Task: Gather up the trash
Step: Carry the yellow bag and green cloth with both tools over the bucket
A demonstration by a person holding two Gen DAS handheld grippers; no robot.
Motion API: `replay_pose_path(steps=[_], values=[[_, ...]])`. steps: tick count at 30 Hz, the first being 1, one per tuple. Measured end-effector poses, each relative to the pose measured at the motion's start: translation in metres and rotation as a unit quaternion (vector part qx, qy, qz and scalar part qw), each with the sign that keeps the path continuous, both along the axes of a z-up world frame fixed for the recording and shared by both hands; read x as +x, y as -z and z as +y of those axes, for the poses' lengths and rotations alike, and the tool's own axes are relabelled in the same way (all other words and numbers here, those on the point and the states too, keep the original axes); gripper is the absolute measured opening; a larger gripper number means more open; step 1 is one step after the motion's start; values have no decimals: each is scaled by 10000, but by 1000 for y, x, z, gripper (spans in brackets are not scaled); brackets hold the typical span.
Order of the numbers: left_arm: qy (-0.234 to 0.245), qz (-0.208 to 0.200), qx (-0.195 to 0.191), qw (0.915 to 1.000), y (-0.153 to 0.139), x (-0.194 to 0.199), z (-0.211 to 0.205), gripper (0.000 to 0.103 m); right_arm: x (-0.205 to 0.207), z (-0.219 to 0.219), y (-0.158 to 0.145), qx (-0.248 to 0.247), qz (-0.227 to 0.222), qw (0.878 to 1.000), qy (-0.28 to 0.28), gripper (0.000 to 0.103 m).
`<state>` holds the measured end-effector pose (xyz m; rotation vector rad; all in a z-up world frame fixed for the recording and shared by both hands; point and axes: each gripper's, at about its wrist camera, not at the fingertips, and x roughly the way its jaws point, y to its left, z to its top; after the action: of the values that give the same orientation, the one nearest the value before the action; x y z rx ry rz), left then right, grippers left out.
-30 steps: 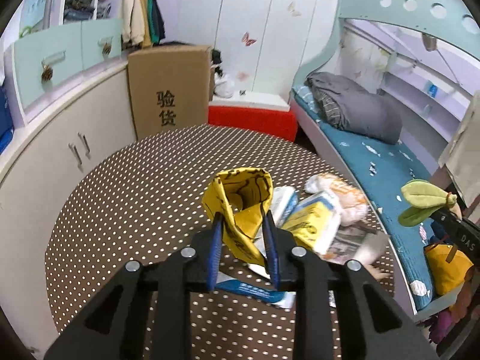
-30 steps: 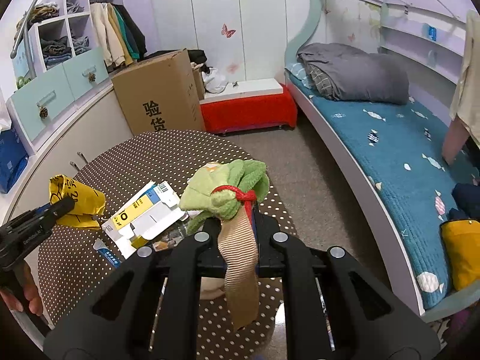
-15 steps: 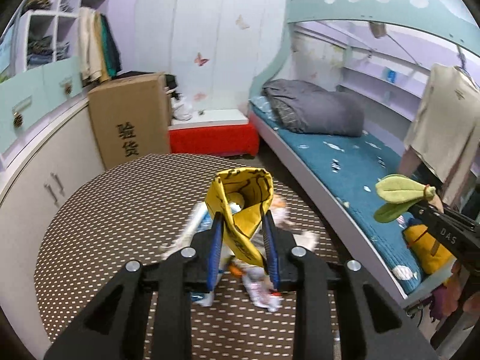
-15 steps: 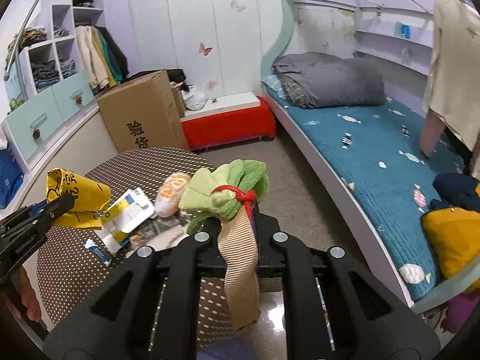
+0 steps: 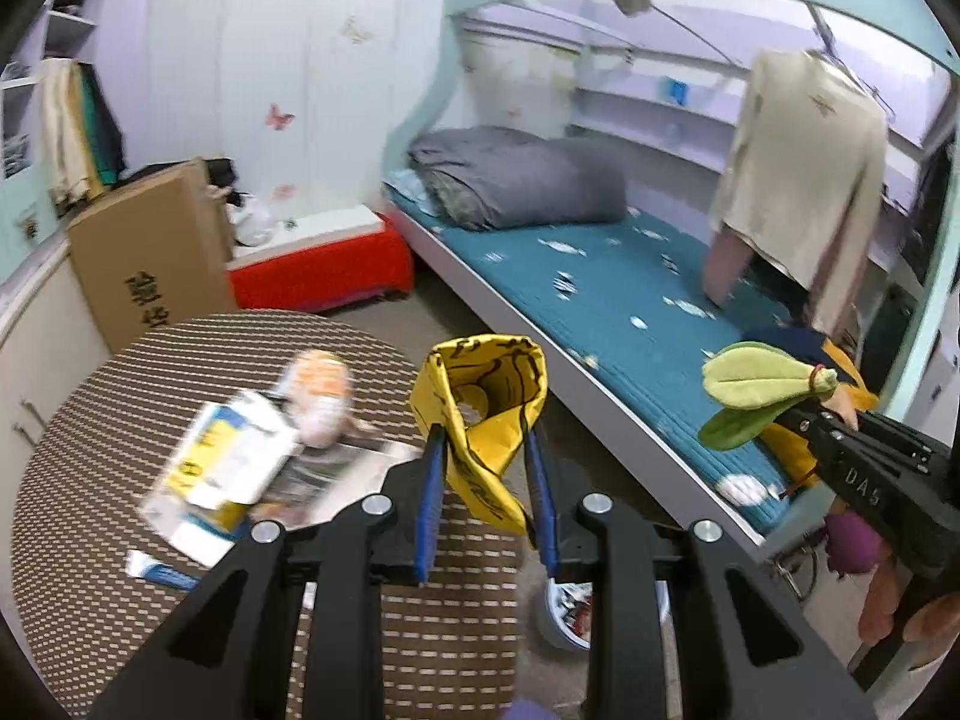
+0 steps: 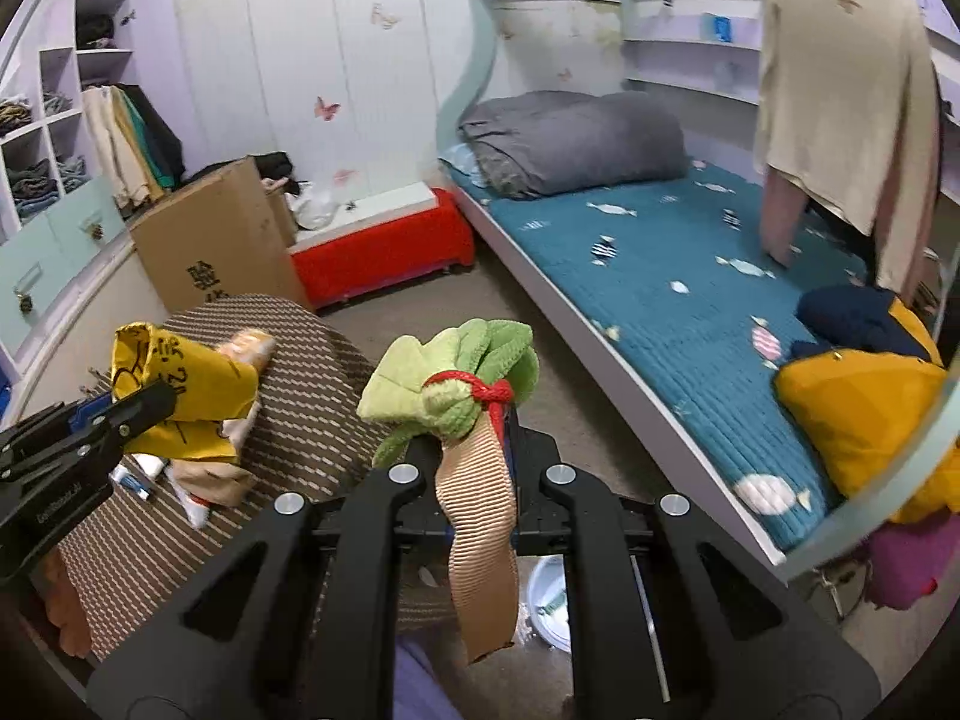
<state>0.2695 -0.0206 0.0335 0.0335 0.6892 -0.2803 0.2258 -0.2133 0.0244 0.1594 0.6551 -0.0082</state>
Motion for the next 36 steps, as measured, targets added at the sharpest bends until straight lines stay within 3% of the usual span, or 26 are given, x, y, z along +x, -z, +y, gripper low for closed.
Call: replay_pose_path(steps=[14, 27, 29, 32, 34, 36], values=[[882, 863, 110, 9923, 69, 2, -98, 25, -31, -73, 66, 273, 701, 9940, 796, 11], [1550, 1726, 656, 9705, 149, 2, -178, 27, -44, -130, 146, 551, 1590, 9736, 1544, 11], [1579, 1839, 670, 9679, 157, 4, -187, 34, -47, -136, 153, 591, 1678, 9705, 1629, 11], [1557, 2100, 476, 9640, 168, 10, -199, 77, -51, -146, 161, 646, 1769, 9665, 1743, 11], [1550, 1911, 446, 9682, 167, 8, -200, 79, -54, -151, 164, 675, 1805, 9646, 1803, 11], [1498, 1761, 670, 9706, 169, 8, -202, 79, -55, -153, 165, 678, 1835, 9633, 1836, 11]])
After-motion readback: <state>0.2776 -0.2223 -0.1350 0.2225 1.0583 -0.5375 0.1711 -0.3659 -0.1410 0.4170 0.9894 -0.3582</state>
